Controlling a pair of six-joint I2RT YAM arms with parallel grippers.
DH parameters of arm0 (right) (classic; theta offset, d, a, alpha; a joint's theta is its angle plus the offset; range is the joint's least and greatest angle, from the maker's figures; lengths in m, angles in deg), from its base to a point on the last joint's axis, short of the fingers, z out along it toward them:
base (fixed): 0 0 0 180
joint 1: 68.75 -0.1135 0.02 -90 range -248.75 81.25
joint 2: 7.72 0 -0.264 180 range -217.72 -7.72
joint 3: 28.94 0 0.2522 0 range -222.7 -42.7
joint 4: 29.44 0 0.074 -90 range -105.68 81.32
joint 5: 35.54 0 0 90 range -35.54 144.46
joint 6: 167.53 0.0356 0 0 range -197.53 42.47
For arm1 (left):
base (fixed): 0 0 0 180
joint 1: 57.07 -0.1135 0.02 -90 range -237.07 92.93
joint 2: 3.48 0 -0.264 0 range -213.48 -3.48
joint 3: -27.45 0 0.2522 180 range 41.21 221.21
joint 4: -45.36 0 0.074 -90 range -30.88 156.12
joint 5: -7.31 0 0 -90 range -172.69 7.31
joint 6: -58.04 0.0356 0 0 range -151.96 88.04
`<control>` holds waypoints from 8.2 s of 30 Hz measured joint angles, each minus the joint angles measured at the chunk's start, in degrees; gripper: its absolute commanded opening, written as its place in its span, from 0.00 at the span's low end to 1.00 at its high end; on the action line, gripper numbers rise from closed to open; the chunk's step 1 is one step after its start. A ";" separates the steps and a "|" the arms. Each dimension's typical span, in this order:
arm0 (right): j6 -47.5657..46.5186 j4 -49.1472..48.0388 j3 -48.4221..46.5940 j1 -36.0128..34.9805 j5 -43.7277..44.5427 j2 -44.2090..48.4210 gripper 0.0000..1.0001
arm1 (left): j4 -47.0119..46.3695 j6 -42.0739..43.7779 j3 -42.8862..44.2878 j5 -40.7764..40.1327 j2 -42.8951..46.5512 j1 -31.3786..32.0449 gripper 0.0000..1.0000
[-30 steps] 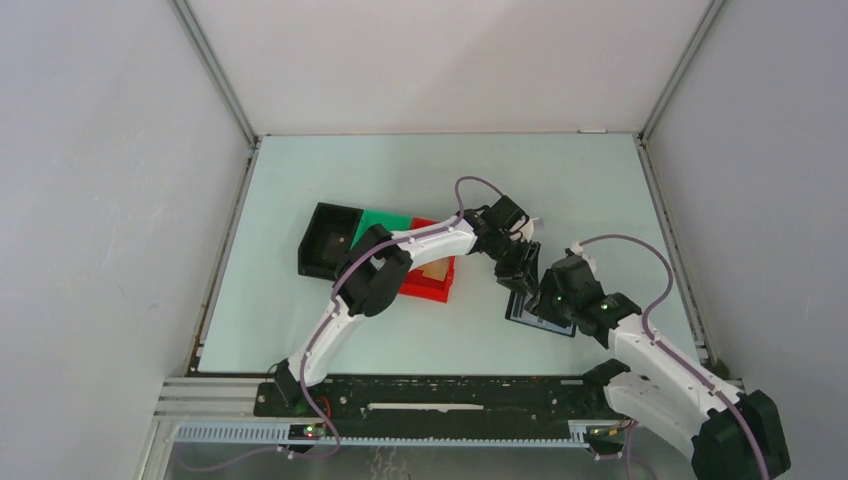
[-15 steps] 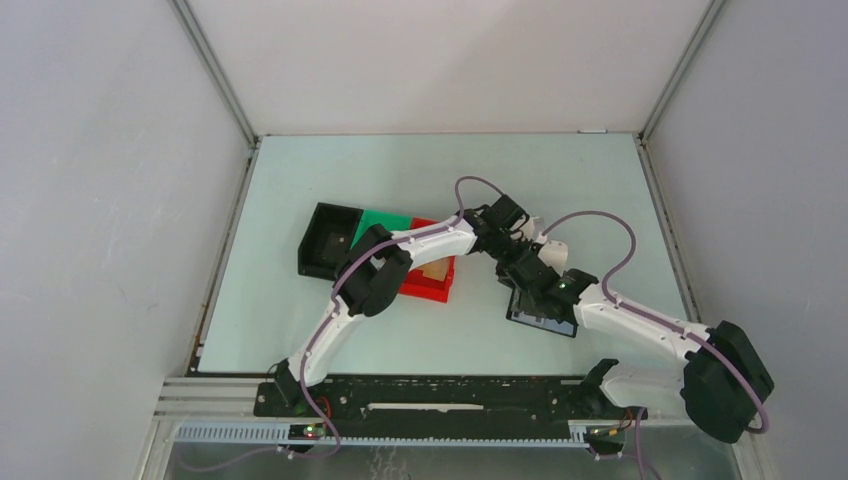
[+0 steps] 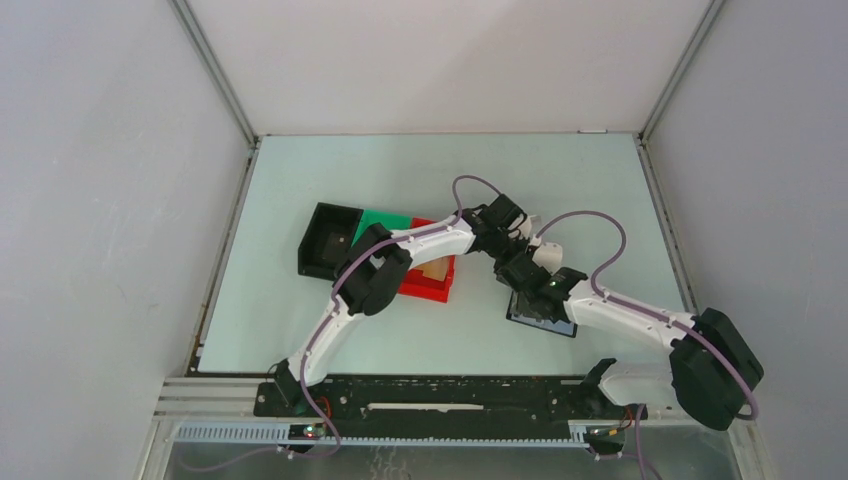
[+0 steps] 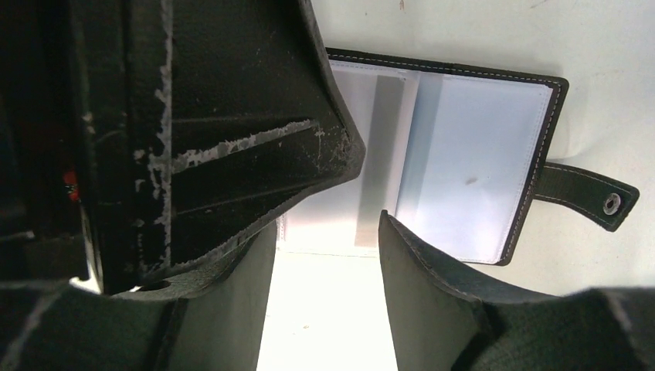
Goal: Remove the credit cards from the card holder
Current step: Remove the credit card from the card holder.
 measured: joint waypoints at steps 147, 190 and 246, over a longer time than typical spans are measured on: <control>19.63 18.12 6.14 27.87 0.92 18.32 0.30 | 5.38 6.27 6.14 -1.22 3.63 5.88 0.49; 21.22 20.17 6.14 28.44 2.16 22.16 0.33 | -40.68 -35.04 -7.69 -1.62 -7.39 6.95 0.47; 5.33 -14.36 14.23 42.21 -26.80 14.01 0.66 | -7.41 -2.29 -9.18 -10.80 21.86 -7.41 0.46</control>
